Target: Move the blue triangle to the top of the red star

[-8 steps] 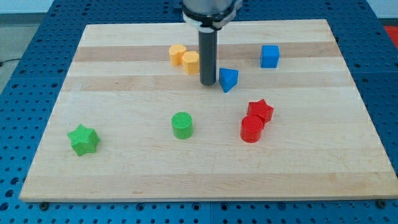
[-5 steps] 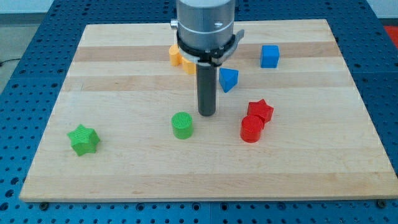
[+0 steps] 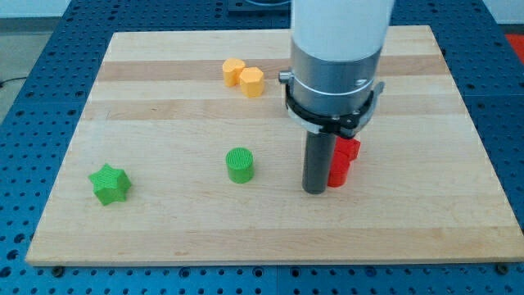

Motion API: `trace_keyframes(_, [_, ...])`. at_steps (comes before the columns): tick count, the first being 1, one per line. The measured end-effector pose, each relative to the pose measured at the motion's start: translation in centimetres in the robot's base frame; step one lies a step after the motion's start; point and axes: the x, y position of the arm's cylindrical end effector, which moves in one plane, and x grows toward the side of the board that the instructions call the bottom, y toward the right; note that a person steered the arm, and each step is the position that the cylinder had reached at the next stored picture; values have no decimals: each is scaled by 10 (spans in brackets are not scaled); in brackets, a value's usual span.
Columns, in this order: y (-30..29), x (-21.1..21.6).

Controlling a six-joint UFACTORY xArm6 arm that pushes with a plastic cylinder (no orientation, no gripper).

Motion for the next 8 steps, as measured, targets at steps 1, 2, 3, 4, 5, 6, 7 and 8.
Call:
trace_keyframes(1, [6,0])
trace_keyframes(2, [-15,0])
trace_keyframes(3, [-21,-5])
trace_keyframes(4, [-13,-15])
trace_keyframes(5, [-28,-25])
trace_keyframes(6, [-23,-42])
trace_keyframes(7, [-20,-63])
trace_keyframes(8, [-30,-80])
